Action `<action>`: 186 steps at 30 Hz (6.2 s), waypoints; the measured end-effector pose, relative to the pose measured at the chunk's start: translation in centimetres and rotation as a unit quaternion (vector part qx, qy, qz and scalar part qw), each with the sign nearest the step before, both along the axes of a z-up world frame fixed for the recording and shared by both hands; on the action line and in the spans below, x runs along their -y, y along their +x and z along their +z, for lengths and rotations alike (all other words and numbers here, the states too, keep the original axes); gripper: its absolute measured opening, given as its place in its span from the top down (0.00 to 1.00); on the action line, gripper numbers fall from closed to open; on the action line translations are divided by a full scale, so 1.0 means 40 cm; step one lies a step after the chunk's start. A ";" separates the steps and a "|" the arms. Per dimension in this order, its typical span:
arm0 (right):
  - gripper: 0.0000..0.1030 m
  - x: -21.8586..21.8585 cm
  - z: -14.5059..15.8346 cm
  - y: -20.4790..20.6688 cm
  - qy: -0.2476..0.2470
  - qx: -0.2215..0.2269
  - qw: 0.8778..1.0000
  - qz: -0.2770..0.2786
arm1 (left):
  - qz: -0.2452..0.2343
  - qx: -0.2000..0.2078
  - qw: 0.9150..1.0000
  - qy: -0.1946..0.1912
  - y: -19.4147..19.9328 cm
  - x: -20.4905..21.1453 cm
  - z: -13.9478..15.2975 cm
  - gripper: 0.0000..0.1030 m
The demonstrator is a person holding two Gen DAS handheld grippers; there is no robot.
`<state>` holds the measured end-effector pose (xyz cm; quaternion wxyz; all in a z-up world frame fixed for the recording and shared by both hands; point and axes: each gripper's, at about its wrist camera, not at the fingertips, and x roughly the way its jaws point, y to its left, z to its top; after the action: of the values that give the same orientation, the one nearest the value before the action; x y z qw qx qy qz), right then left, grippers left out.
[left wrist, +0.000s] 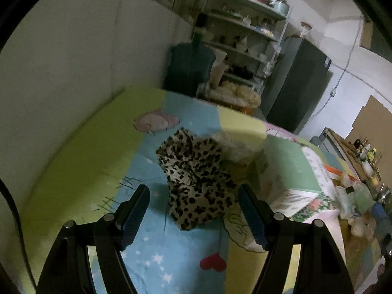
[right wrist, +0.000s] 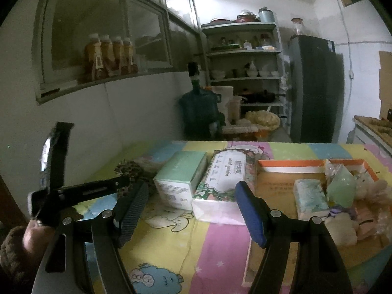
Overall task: Organize soft objects
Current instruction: 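Grasp the leopard-print cloth with the left tool while the right tool approaches the pile, then lift the leopard cloth with the left tool while the right tool grasps the white floral cloth, then carry the leopard cloth and white floral cloth over the cardboard box, then open both tools to drop the two cloths into the box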
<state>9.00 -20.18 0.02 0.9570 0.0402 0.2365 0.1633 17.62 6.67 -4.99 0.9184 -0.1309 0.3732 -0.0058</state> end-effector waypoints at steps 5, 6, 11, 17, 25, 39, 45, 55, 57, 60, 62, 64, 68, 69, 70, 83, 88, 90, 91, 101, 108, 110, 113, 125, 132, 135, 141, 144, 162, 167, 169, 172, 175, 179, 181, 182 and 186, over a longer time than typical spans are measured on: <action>0.27 0.012 -0.013 0.021 0.003 -0.008 1.000 0.002 | -0.019 -0.041 0.999 -0.014 0.046 0.007 -0.056 0.48; 0.27 0.013 -0.015 0.026 0.004 -0.009 1.000 0.003 | -0.024 -0.045 0.999 -0.017 0.050 0.008 -0.064 0.53; 0.27 -0.006 -0.019 0.049 0.007 -0.014 1.000 0.023 | -0.038 -0.035 0.998 -0.027 0.052 0.002 -0.072 0.73; 0.27 -0.069 0.005 0.059 -0.013 -0.001 0.997 0.081 | -0.031 0.009 0.999 -0.017 0.013 -0.017 -0.038 0.80; 0.27 -0.209 0.017 0.110 -0.077 0.004 0.982 0.171 | 0.004 0.076 0.996 0.036 -0.100 -0.066 0.051 0.80; 0.44 -0.509 -0.133 0.318 -0.260 -0.115 0.928 0.240 | 0.028 0.089 0.995 0.019 -0.173 -0.148 0.065 0.80; 0.68 -0.532 -0.183 0.372 -0.309 -0.134 0.918 0.210 | 0.026 0.091 0.995 0.007 -0.171 -0.158 0.063 0.80; 0.97 -0.509 -0.185 0.390 -0.262 -0.147 0.934 0.194 | 0.023 0.091 0.996 -0.007 -0.177 -0.180 0.056 0.80; 0.98 -0.503 -0.172 0.382 -0.240 -0.144 0.940 0.196 | 0.023 0.093 0.995 -0.009 -0.177 -0.183 0.057 0.80; 0.98 -0.493 -0.147 0.374 -0.208 -0.139 0.948 0.198 | 0.024 0.096 0.995 -0.012 -0.176 -0.185 0.063 0.80; 0.98 -0.485 -0.125 0.359 -0.186 -0.130 0.953 0.201 | 0.024 0.098 0.995 -0.014 -0.187 -0.186 0.060 0.80; 0.98 -0.479 -0.102 0.340 -0.166 -0.123 0.957 0.205 | 0.023 0.101 0.995 -0.015 -0.190 -0.186 0.060 0.80; 0.98 -0.450 -0.051 0.317 -0.118 -0.109 0.965 0.208 | 0.020 0.106 0.994 -0.016 -0.198 -0.182 0.064 0.80; 0.98 -0.441 -0.040 0.306 -0.107 -0.105 0.967 0.208 | 0.019 0.108 0.994 -0.016 -0.202 -0.179 0.065 0.80; 0.98 -0.434 -0.030 0.298 -0.096 -0.103 0.968 0.209 | 0.016 0.109 0.994 -0.015 -0.208 -0.180 0.062 0.80; 0.98 -0.310 0.097 0.157 0.010 -0.052 0.978 0.201 | -0.020 0.133 0.991 -0.011 -0.231 -0.114 0.106 0.80; 0.98 -0.253 0.125 0.129 0.021 -0.030 0.983 0.182 | -0.045 0.139 0.989 -0.010 -0.234 -0.066 0.127 0.80; 0.98 -0.223 0.134 0.118 0.026 -0.023 0.984 0.173 | -0.056 0.142 0.988 -0.010 -0.230 -0.045 0.136 0.80; 0.98 -0.210 0.137 0.111 0.029 -0.020 0.985 0.168 | -0.062 0.144 0.988 -0.008 -0.230 -0.031 0.142 0.80; 0.98 -0.042 0.157 0.054 0.039 0.007 0.994 0.101 | -0.127 0.155 0.980 -0.009 -0.218 0.112 0.177 0.80; 0.98 0.086 0.164 0.014 0.044 0.021 0.997 0.055 | -0.181 0.153 0.971 -0.016 -0.199 0.235 0.193 0.80; 0.98 0.129 0.167 -0.003 0.046 0.027 0.998 0.038 | -0.195 0.151 0.969 -0.019 -0.193 0.269 0.195 0.80; 0.98 0.186 0.170 -0.022 0.046 0.033 0.998 0.015 | -0.219 0.148 0.964 -0.021 -0.186 0.324 0.196 0.80; 0.98 0.407 0.146 -0.106 0.054 0.033 0.996 -0.070 | -0.286 0.118 0.951 -0.022 -0.166 0.518 0.170 0.80; 0.98 0.497 0.123 -0.141 0.061 0.029 0.991 -0.112 | -0.303 0.095 0.948 -0.018 -0.157 0.588 0.136 0.80; 0.98 0.531 0.111 -0.151 0.060 0.023 0.990 -0.128 | -0.307 0.084 0.948 -0.018 -0.153 0.616 0.120 0.80; 0.98 0.577 0.096 -0.161 0.046 0.017 0.987 -0.156 | -0.308 0.066 0.949 -0.020 -0.140 0.652 0.092 0.80; 0.98 0.595 0.086 -0.161 0.041 0.012 0.985 -0.164 | -0.308 0.060 0.949 -0.020 -0.127 0.665 0.084 0.80; 0.98 0.566 -0.038 -0.053 0.032 -0.060 0.989 -0.132 | -0.302 0.012 0.953 -0.013 -0.081 0.707 -0.002 0.80; 0.97 0.551 -0.052 -0.036 0.035 -0.069 0.990 -0.116 | -0.301 0.005 0.953 -0.014 -0.072 0.713 -0.016 0.80; 0.97 0.543 -0.058 -0.030 0.037 -0.073 0.991 -0.110 | -0.300 0.004 0.954 -0.015 -0.069 0.714 -0.019 0.80; 0.96 0.542 -0.070 -0.019 0.041 -0.080 0.991 -0.103 | -0.292 -0.003 0.956 -0.017 -0.062 0.715 -0.025 0.72; 0.95 0.541 -0.080 -0.011 0.044 -0.085 0.991 -0.098 | -0.290 -0.002 0.957 -0.020 -0.057 0.713 -0.026 0.68; 0.93 0.543 -0.089 -0.006 0.050 -0.089 0.990 -0.094 | -0.289 -0.001 0.957 -0.016 -0.058 0.714 -0.028 0.53; 0.91 0.543 -0.090 -0.004 0.051 -0.089 0.990 -0.094 | -0.288 -0.006 0.957 -0.023 -0.052 0.709 -0.030 0.49; 0.90 0.544 -0.091 -0.003 0.052 -0.089 0.990 -0.094 | -0.287 -0.005 0.958 -0.023 -0.051 0.705 -0.030 0.48; 0.78 0.541 -0.091 -0.003 0.051 -0.088 0.990 -0.094 | -0.286 -0.006 0.958 -0.026 -0.047 0.699 -0.027 0.46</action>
<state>8.90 -41.83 -3.61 0.9402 0.1247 0.3066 0.0805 15.74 -21.31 -6.06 0.8724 -0.0429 0.4005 -0.2769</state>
